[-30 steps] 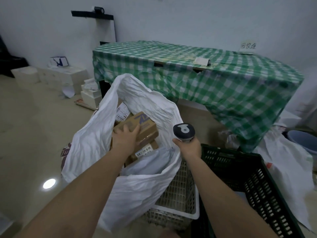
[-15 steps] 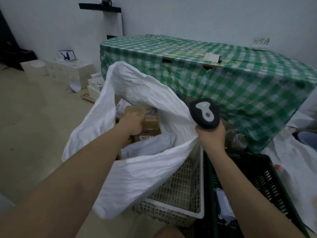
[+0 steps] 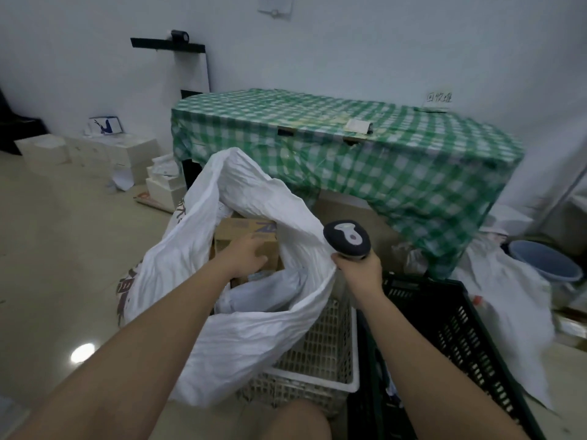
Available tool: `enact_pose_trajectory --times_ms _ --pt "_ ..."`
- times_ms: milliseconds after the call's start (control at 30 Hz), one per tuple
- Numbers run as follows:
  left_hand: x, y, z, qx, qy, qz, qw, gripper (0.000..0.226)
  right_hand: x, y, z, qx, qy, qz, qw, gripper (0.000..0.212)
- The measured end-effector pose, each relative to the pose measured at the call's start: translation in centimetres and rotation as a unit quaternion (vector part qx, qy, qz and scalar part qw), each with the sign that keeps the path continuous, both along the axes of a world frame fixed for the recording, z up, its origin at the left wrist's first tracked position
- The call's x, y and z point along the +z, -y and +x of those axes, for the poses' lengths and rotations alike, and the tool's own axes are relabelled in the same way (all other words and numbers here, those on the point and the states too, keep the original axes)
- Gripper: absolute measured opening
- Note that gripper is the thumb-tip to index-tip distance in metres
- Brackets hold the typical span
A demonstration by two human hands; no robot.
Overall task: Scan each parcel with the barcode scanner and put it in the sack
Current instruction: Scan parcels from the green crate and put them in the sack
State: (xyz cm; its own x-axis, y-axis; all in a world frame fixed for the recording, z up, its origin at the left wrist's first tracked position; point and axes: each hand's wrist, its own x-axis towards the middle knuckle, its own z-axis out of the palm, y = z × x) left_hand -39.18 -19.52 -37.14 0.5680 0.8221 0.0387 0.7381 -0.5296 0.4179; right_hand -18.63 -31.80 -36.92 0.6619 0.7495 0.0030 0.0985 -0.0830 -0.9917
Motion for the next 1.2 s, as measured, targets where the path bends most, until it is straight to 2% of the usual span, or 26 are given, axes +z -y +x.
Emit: enact_pose_trajectory --times_ms 100,233,367,533,700,867,1067,1200 --pt "1.0 1.7 1.6 -0.009 0.048 -0.016 0.999 0.034 -0.2 0.6 0.4 -0.001 -0.008 0.000 1.000 0.034" --pt "2.4 4.8 5.3 -0.010 0.115 0.009 0.993 0.037 -0.3 1.8 1.9 -0.013 -0.022 0.005 1.000 0.044" --pt "3.0 10.0 10.9 -0.072 0.183 0.027 0.980 0.035 -1.3 5.0 5.3 -0.029 -0.032 0.002 0.999 0.047" --pt "-0.5 14.2 19.1 -0.121 0.211 -0.038 0.969 0.033 -5.4 10.6 11.5 -0.107 -0.030 -0.022 0.994 0.048" --pt "-9.3 14.8 27.8 -0.129 0.091 -0.150 0.976 0.040 -11.9 14.5 19.3 -0.180 -0.005 -0.081 0.980 0.045" --pt "-21.7 11.8 35.2 -0.088 -0.020 -0.250 0.964 0.048 -21.3 12.8 26.0 -0.212 -0.077 -0.133 0.965 0.025" --pt "-36.3 9.7 41.3 0.000 -0.059 -0.368 0.928 0.041 -33.0 9.1 30.7 -0.230 -0.140 -0.157 0.950 0.023" --pt "-42.1 9.7 43.5 0.155 -0.064 -0.426 0.889 0.074 -38.7 8.0 32.5 -0.210 -0.112 -0.198 0.951 0.017"
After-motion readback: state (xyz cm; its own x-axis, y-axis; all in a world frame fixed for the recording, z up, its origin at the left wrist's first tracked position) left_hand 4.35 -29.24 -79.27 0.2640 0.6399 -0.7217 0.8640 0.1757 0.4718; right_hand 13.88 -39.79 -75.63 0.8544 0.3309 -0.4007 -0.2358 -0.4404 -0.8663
